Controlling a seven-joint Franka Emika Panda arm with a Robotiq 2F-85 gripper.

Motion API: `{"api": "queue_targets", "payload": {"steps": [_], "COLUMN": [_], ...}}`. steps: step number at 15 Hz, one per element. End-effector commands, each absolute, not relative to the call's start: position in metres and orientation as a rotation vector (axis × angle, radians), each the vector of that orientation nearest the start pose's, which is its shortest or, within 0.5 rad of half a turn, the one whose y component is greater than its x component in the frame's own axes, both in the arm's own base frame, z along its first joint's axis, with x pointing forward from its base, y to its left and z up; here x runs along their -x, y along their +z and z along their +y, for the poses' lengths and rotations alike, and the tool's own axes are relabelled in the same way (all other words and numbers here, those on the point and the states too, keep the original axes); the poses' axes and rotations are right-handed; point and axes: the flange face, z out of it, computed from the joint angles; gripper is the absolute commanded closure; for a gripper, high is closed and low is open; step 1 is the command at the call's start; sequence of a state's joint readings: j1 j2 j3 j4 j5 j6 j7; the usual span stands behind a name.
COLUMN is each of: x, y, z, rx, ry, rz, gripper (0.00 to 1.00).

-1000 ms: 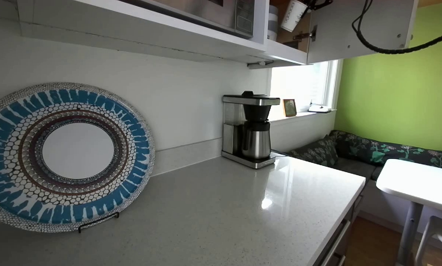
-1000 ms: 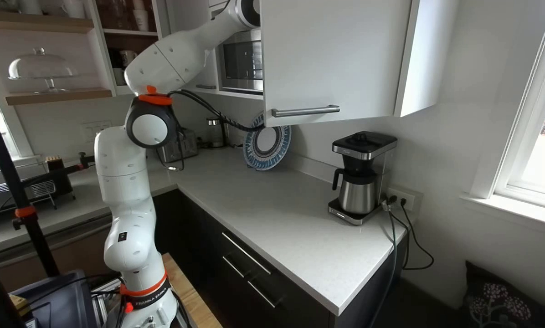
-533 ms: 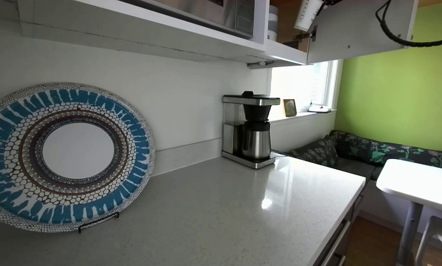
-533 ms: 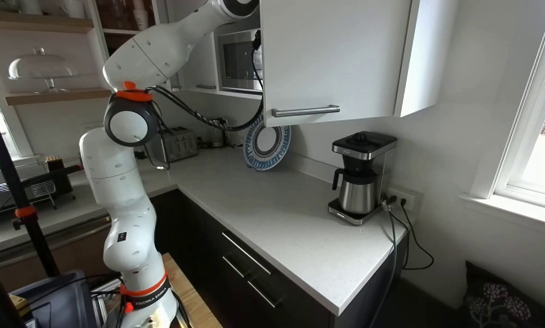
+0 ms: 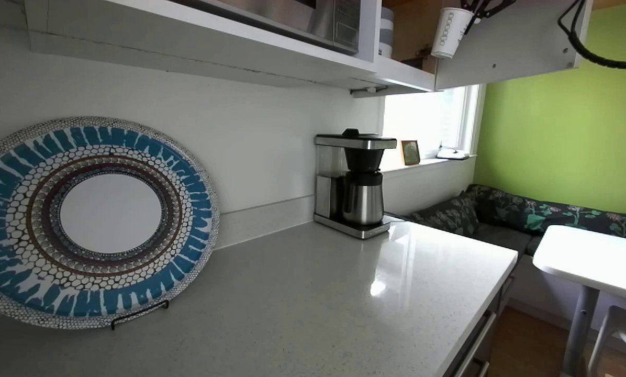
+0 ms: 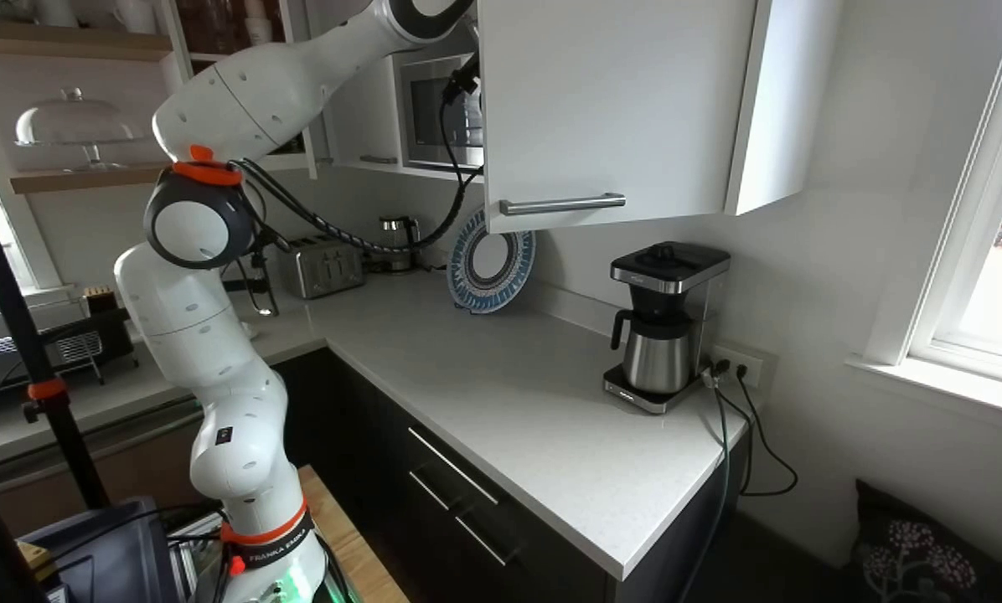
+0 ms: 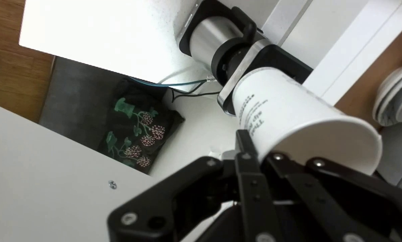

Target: Open the top cupboard door and remove the cup and put it on top of the kitchen countertop

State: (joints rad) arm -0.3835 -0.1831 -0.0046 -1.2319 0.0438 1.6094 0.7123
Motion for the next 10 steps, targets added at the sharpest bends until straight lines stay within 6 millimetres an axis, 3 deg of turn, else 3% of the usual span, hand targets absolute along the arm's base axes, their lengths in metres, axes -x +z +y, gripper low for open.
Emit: {"api": "queue_targets", "payload": {"steps": [1, 10], "x": [-0.397, -0.380], "y": [0.848, 0.783], "z": [-0.161, -0.147], "rx": [2.536, 2.633], "ry": [-0.734, -0.562], "rz": [1.474, 1.478], "gripper": [0.99, 0.99]}}
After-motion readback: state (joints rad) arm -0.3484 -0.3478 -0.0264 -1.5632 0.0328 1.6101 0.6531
